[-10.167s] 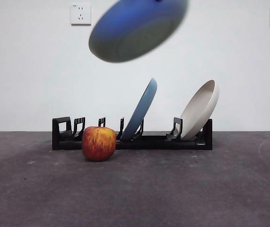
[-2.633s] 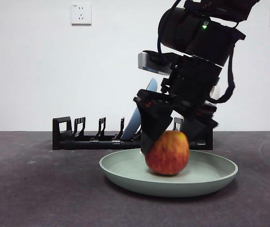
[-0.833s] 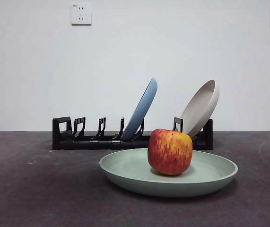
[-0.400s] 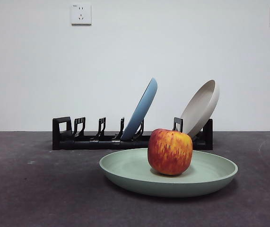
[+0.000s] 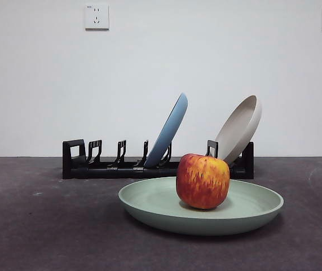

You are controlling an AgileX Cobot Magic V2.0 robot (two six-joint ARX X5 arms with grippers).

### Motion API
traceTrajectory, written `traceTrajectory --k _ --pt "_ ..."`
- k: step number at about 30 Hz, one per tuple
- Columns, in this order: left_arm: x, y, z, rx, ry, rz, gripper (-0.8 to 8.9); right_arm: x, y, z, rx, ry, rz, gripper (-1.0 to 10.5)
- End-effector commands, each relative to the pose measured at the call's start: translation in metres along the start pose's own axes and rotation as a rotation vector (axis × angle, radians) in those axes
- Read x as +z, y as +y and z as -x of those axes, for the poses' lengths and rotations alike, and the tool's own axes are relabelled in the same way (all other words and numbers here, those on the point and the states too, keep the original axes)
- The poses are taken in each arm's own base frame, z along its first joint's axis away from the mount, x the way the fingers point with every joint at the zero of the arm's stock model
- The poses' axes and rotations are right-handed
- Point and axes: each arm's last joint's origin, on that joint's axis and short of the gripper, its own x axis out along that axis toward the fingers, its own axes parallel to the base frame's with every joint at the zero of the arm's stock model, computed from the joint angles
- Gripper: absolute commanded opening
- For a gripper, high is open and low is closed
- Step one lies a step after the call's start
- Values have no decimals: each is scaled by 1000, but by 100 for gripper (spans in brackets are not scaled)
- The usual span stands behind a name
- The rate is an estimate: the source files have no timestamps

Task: Take the green plate from the plate rack,put the plate on the table,take the apple from the table,put the apple in the plate

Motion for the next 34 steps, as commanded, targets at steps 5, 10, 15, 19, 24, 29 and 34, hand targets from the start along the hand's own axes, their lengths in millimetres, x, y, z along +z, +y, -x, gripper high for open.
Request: traceTrajectory --k 5,10,15,19,24,29,34 --pt "0 0 0 2 -1 4 -4 -1 0 -2 1 2 -4 1" --pt "0 0 0 2 -1 4 -4 -1 0 -2 1 2 -4 1" --pt "-1 0 0 2 -1 4 -4 -1 0 -2 1 2 -4 1" --pt "1 0 0 4 -13 2 -4 -1 0 -2 1 2 -4 1" --pt "10 6 -1 87 -103 32 -4 -1 0 -2 1 2 -4 1" --pt "28 35 0 209 -279 69 -4 -1 0 -2 1 2 -4 1" --pt "27 68 15 252 -467 86 -4 -1 0 -2 1 2 -4 0"
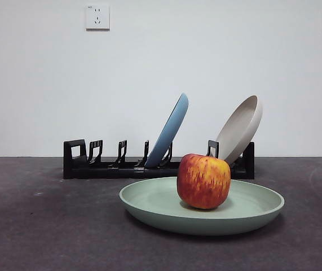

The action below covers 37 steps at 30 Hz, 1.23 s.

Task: Take the green plate from the plate rack,put the plate on the table,take the apple from the table,put the apple in the plate

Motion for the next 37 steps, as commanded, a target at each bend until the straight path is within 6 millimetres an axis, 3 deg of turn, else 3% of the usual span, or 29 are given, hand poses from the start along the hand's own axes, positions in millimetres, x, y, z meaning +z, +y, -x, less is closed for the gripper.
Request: traceTrajectory --k 1,7,13,26,32,37 --pt "-2 21 8 30 -114 -39 -4 -1 0 -2 1 2 -4 1" --pt "-27 46 30 259 -269 -45 -4 -1 0 -2 1 2 -4 1" --pt "-82 50 43 469 -310 -57 -4 -1 0 -2 1 2 -4 1" --pt "-228 40 22 599 -184 79 -4 -1 0 -2 1 2 -4 1" --pt "-270 35 13 595 -131 111 -4 -1 0 -2 1 2 -4 1" --pt "-282 32 12 582 -56 142 -4 -1 0 -2 1 2 -4 1"
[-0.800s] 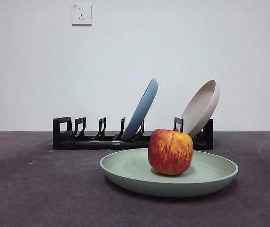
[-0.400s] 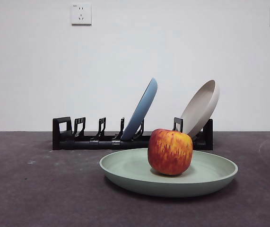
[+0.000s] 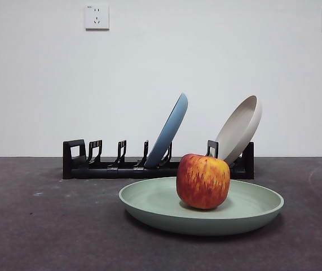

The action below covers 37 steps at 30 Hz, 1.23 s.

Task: Take the green plate from the plate rack,put the plate on the table,take the apple from the table,put the apple in the plate

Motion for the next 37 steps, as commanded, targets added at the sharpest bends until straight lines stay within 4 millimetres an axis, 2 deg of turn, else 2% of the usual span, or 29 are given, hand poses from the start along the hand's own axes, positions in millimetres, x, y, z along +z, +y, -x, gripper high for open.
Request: traceTrajectory --k 1,5,32,37 --pt "-8 0 -1 -4 51 12 -4 -1 0 -2 1 2 -4 1" --pt "-19 -1 1 -7 164 64 -4 -1 0 -2 1 3 -4 1" --pt "-18 -1 0 -5 152 87 -4 -1 0 -2 -2 4 5 1" --pt "-18 -1 0 -5 153 87 -4 -3 -3 3 -29 -22 -9 1"
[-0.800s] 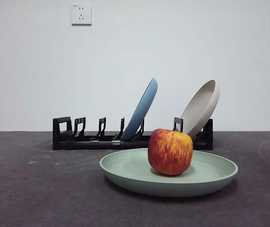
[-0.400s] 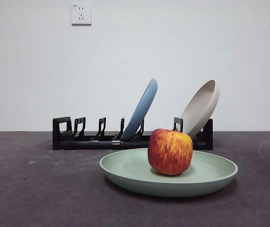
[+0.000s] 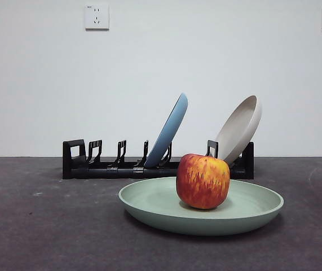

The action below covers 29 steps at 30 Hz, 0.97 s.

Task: Take the green plate from the plate rack,put the plate on the table,take the apple from the table,put the apple in the plate

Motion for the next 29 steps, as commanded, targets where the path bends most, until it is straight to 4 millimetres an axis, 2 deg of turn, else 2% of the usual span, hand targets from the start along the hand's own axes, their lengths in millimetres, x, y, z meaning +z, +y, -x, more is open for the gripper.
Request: traceTrajectory --k 1,4,8,12,20,29 --pt "-4 0 -1 0 9 8 -4 -4 -3 5 -22 -30 -5 1" --pt "-4 0 -1 0 9 8 -4 -8 -6 15 -48 -102 30 1" --pt "-4 0 -1 0 9 8 -4 -15 -15 33 -157 -306 4 1" --pt "-4 0 -1 0 9 8 -4 -33 -24 35 -289 -507 -18 1" --pt "-4 0 -1 0 9 8 -4 -80 -49 -9 -498 -820 -14 1" --pt "-4 0 -1 0 9 8 -4 -119 -69 -63 -607 -895 -51 1"
